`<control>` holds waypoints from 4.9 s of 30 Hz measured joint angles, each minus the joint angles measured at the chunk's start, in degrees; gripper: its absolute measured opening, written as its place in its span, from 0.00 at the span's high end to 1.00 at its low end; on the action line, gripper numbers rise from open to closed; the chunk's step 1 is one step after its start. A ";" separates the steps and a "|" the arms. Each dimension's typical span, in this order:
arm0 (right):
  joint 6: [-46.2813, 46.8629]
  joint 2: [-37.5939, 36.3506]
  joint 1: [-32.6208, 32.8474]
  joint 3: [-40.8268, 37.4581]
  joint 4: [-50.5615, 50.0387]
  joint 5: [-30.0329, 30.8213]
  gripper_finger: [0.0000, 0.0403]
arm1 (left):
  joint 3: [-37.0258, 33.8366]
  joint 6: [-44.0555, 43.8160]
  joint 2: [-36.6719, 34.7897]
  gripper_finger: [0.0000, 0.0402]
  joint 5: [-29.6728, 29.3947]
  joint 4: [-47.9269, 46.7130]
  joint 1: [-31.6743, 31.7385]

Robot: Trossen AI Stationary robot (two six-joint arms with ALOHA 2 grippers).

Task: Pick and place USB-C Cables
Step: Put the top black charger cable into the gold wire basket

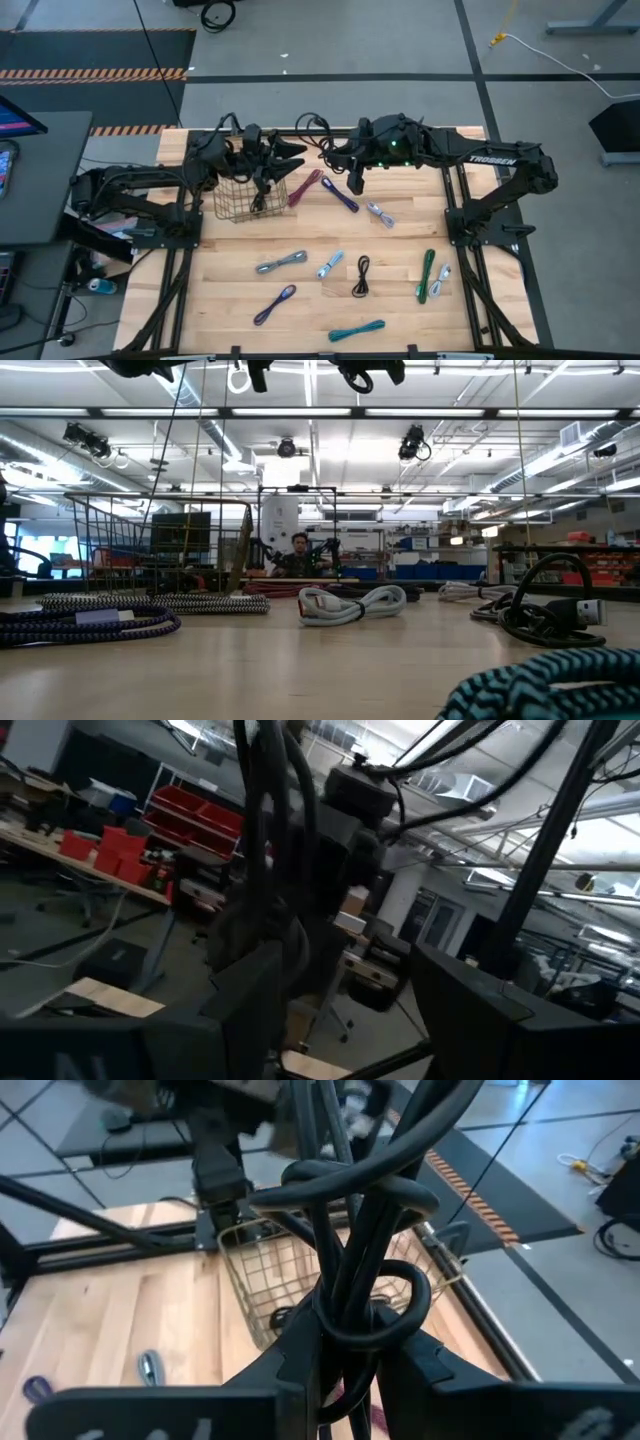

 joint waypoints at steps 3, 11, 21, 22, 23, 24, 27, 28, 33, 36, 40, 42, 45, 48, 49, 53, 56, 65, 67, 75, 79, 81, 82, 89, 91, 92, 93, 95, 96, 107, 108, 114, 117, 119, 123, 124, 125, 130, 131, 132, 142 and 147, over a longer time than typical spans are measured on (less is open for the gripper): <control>0.29 0.01 0.27 0.00 0.12 -0.15 0.81 | 0.00 0.44 0.03 0.43 -0.18 0.00 1.02; 0.68 0.01 0.25 0.00 1.06 -0.14 0.81 | -0.02 0.47 1.56 0.43 -0.18 -0.17 2.47; 1.60 0.79 0.59 0.00 2.02 -0.24 0.81 | 0.00 0.65 2.91 0.43 -0.18 4.50 2.49; 1.62 1.31 0.64 0.00 2.14 -0.76 0.81 | 0.00 0.65 2.91 0.43 -0.09 4.65 2.49; 1.73 1.90 0.64 0.00 3.37 -1.59 0.81 | 0.00 0.64 2.91 0.43 0.27 4.76 2.49; 1.98 2.50 0.64 0.00 4.07 -2.49 0.81 | 0.00 0.63 2.91 0.43 0.58 4.76 2.49; 2.10 4.73 0.63 0.00 5.77 -4.08 0.81 | 0.00 0.63 2.91 0.43 0.86 5.02 2.48; 2.11 5.40 0.64 0.00 6.32 -4.29 0.81 | 0.00 0.63 2.91 0.43 0.89 4.99 2.48; 2.84 7.32 0.64 0.00 7.74 -5.96 0.81 | 0.00 0.60 2.91 0.43 0.89 4.71 2.49; 3.06 7.99 0.91 -0.01 8.98 -6.31 0.81 | 0.00 0.61 2.91 0.43 0.89 4.34 2.49; 3.08 8.45 1.08 0.00 11.66 -6.70 0.81 | 0.00 1.57 2.91 0.43 0.93 3.01 2.49; 3.08 8.43 1.06 0.00 12.58 -6.68 0.81 | 0.00 2.70 2.91 0.43 0.91 2.53 2.49; 2.93 8.40 1.06 0.00 13.45 -6.75 0.81 | 0.00 2.83 2.91 0.44 -0.68 2.34 2.47; 2.88 8.38 1.03 0.00 13.72 -6.81 0.81 | 0.00 2.87 2.89 0.51 -0.93 2.34 2.47; 3.02 8.40 1.02 0.00 13.64 -6.82 0.81 | 0.00 2.91 2.89 0.54 -0.92 2.33 2.47; 3.15 8.40 1.04 0.00 13.54 -6.92 0.81 | 0.00 2.96 2.86 0.71 -1.08 2.27 2.47; 3.10 8.42 1.02 -0.02 13.54 -6.88 0.81 | 0.00 2.91 2.86 0.88 -1.08 2.23 2.47; 2.79 8.40 1.03 -0.02 13.93 -8.93 0.81 | 0.00 1.87 2.83 0.94 -0.68 2.41 2.45; 4.11 8.40 1.13 -0.02 14.02 -8.65 0.80 | 0.00 1.58 2.80 0.94 -0.70 2.42 2.45; 3.55 8.08 2.48 -0.02 14.10 -4.71 0.33 | 0.00 1.31 2.95 0.94 -0.98 1.61 2.45; 3.51 6.24 2.70 0.20 13.34 -6.41 0.25 | 0.00 1.44 2.95 0.95 -1.26 1.86 2.51; 3.16 4.68 2.74 0.70 12.26 -6.66 0.25 | 0.00 1.51 2.92 0.95 -1.48 2.22 2.53; 2.86 3.76 2.81 1.07 11.72 -6.70 0.25 | 0.00 1.52 2.91 0.95 -1.50 2.09 2.52; 0.49 -4.22 3.07 2.12 10.22 -6.50 0.29 | -0.02 1.52 2.95 0.95 -1.48 0.49 2.81; 0.46 -6.52 3.05 2.12 9.48 -6.24 0.29 | -0.02 1.71 2.34 0.95 -1.61 -2.79 3.29; 0.44 -7.52 3.05 2.12 8.77 -6.15 0.30 | -0.07 1.72 1.53 0.95 -2.12 -5.16 3.68; 0.46 -8.42 3.05 2.17 8.31 -5.85 0.30 | -0.07 1.72 0.65 0.95 -3.18 -7.27 4.06; 0.47 -9.74 3.05 2.19 6.54 -5.72 0.30 | -0.04 2.00 -1.67 0.95 -5.86 -13.34 4.71; 0.55 -10.19 3.05 2.19 6.01 -5.64 0.30 | -0.04 2.10 -3.00 0.95 -7.46 -16.83 4.82; 1.09 -10.20 2.81 2.10 1.58 -5.51 0.31 | 5.60 -3.03 -18.12 0.95 -31.90 -60.34 -0.56; 1.09 -10.00 2.76 2.10 1.76 -5.52 0.31 | 7.69 -4.69 -18.12 0.95 -34.68 -66.85 -1.54; 0.32 -9.53 2.76 2.10 1.84 -5.59 0.32 | 16.87 -12.39 -15.26 0.95 -41.05 -90.69 -4.48; 0.15 -9.43 2.74 2.10 1.72 -5.54 0.32 | 18.46 -13.60 -13.18 0.95 -40.37 -93.78 -4.21; 0.12 -9.43 2.74 2.10 1.84 -5.52 0.32 | 18.22 -14.60 -11.72 0.95 -38.44 -95.88 -3.54; 0.35 -9.44 2.77 2.10 1.82 -5.53 0.32 | 16.36 -16.55 -8.75 0.95 -33.02 -97.26 -2.21; 0.49 -9.44 2.81 2.10 1.82 -5.61 0.32 | 15.76 -16.62 -7.92 0.95 -32.58 -97.03 -2.08; 0.55 -9.45 2.87 2.10 1.82 -5.65 0.32 | 15.34 -16.62 -7.06 0.95 -32.37 -96.94 -1.93; 0.66 -9.45 3.23 2.10 1.76 -6.07 0.32 | 13.44 -16.62 -3.60 0.95 -30.67 -96.76 1.09; 0.66 -9.44 3.24 2.10 1.76 -6.10 0.32 | 13.04 -16.62 -3.02 0.95 -30.13 -96.58 2.01; 0.68 -9.45 3.29 2.10 1.74 -6.21 0.32 | 12.66 -16.60 -2.48 0.95 -29.71 -96.83 2.89; 0.56 -9.44 3.57 2.10 1.69 -7.58 0.32 | 12.33 -16.58 2.54 0.95 -25.45 -93.22 10.00; 0.32 -9.45 3.57 2.10 1.40 -7.62 0.32 | 12.28 -16.52 6.00 0.95 -22.50 -93.27 12.61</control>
